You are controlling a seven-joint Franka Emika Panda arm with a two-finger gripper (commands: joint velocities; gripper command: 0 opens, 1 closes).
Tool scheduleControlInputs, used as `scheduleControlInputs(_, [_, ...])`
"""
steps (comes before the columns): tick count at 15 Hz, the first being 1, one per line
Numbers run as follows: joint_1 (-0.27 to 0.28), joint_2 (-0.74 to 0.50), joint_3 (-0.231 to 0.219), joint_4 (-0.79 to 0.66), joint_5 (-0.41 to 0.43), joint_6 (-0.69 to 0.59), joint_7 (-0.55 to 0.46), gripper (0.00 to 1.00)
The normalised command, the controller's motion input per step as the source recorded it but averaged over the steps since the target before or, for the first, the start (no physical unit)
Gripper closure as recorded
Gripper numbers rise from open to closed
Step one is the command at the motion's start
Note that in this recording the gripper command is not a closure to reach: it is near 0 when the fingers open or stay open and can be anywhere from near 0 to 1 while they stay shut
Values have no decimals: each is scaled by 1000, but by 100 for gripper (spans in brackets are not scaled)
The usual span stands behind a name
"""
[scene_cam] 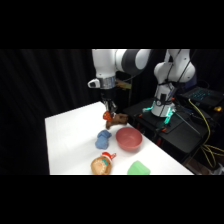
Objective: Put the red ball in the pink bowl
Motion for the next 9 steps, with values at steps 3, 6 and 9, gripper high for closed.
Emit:
scheduleControlInputs(3, [72, -479, 55, -686, 35, 458, -44, 17])
scheduleControlInputs(6, [74, -396, 36, -601, 77, 466, -146, 17])
scheduleControlInputs(9, [61, -287, 43, -467, -15, 461, -180, 17])
